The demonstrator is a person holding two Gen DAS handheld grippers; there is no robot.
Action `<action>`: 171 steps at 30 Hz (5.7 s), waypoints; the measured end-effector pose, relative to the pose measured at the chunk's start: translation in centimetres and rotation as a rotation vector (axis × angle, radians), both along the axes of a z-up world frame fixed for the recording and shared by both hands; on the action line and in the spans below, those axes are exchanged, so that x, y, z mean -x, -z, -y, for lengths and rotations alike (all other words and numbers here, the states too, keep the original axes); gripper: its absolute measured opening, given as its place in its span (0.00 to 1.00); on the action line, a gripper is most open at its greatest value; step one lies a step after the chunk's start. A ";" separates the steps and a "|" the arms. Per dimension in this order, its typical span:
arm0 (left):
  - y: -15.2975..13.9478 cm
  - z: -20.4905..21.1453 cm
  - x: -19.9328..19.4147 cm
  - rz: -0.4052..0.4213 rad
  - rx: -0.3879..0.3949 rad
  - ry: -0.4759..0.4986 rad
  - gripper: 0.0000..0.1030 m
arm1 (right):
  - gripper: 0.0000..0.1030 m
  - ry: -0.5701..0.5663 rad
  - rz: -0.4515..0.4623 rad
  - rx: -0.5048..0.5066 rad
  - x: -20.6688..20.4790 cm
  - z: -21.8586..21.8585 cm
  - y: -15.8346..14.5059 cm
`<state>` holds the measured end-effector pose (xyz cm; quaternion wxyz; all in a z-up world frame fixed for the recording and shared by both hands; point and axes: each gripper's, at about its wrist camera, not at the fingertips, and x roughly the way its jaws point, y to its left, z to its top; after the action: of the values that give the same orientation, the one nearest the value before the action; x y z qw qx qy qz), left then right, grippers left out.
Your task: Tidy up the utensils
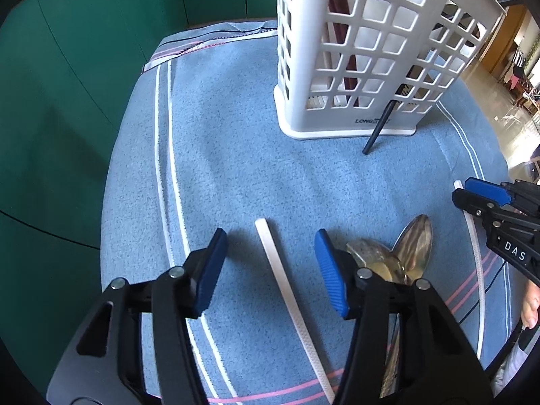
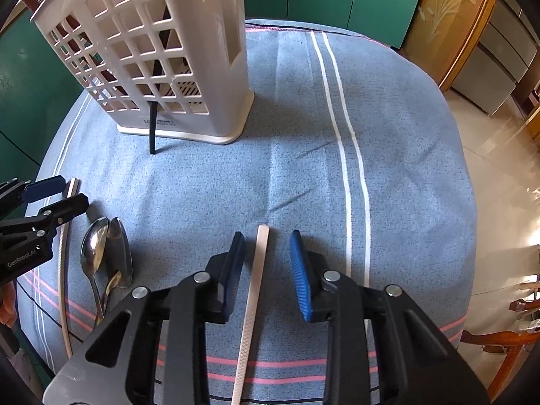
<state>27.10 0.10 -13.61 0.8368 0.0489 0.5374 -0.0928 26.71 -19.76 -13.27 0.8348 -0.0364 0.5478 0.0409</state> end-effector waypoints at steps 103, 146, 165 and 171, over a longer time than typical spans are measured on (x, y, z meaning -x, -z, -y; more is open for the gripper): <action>-16.0 -5.3 4.1 0.606 0.319 -0.146 0.37 | 0.12 0.167 0.193 -0.254 -10.5 -2.0 -18.8; -13.3 -4.2 3.6 0.536 0.299 -0.116 0.43 | 0.07 0.139 0.403 -0.388 -6.1 1.3 -21.2; -4.0 -5.8 6.2 0.236 0.181 -0.269 0.54 | 0.29 0.105 0.178 -0.381 5.6 2.8 -6.9; -4.3 -7.2 7.1 0.250 0.163 -0.331 0.57 | 0.29 -0.047 0.050 -0.413 5.3 -2.6 -2.4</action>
<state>19.96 7.30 -9.34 0.9019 -0.0967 0.4209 0.0094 21.38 -17.17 -10.87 0.8367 0.1215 0.5059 0.1708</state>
